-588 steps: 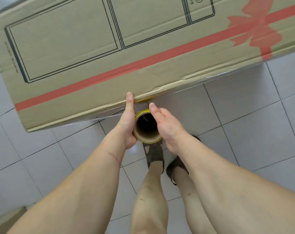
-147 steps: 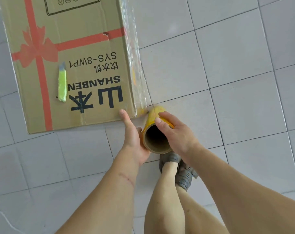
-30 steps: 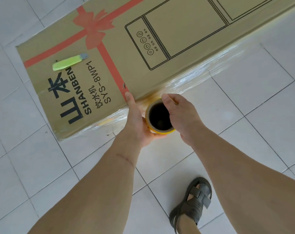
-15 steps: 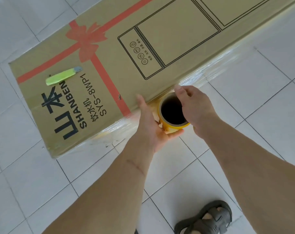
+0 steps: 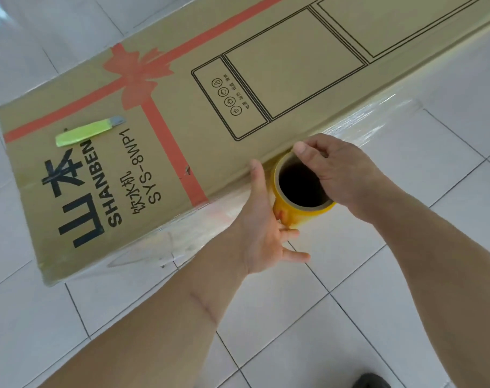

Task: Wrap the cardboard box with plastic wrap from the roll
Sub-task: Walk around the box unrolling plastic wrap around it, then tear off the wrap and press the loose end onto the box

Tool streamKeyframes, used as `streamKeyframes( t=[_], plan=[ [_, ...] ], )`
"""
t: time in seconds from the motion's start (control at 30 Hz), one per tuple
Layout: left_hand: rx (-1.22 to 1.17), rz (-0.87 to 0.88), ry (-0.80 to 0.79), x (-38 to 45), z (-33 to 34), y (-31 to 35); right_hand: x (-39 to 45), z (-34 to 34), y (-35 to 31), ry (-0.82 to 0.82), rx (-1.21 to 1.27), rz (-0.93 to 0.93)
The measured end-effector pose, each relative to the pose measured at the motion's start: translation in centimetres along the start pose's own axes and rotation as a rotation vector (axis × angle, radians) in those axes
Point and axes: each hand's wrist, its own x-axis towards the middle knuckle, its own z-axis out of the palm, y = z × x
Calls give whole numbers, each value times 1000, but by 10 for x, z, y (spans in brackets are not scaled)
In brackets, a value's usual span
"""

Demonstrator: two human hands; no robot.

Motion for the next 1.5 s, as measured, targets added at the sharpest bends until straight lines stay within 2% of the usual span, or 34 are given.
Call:
streamKeyframes(
  t=[0.2,0.33,0.4,0.43,0.57,0.63,0.87,1.07,1.17,1.3,1.43,1.5],
  plan=[
    [132,22,-155,7,-15,-15,11,-18,12,-72,-116,-149],
    [542,174,-219,3,-58,-12,12,-14,17,-24,-168,-274],
    [789,370,-253,-8,-73,-5,9,-12,17,-11,-180,-342],
    [875,508,-216,-14,-75,0,6,-10,16,-10,-185,-364],
    [1021,1100,138,-36,-62,19,-13,-9,10,-42,-184,-382],
    [1118,1277,303,-39,-61,24,-21,-11,12,-41,-208,-391],
    [1315,1223,410,-25,-70,30,-25,-10,6,-55,-308,-447],
    [1649,1066,444,-27,-58,33,-32,-2,-7,-102,-406,-425],
    [1665,1109,453,-25,-60,34,-33,1,-16,-105,-517,-384],
    [1649,1155,461,-21,-62,38,-36,15,-33,-82,-724,-432],
    [1639,1180,472,-17,-67,38,-32,29,-30,-37,-708,-434],
    [1633,1207,475,-15,-69,38,-26,31,-24,20,-778,-473]
  ],
)
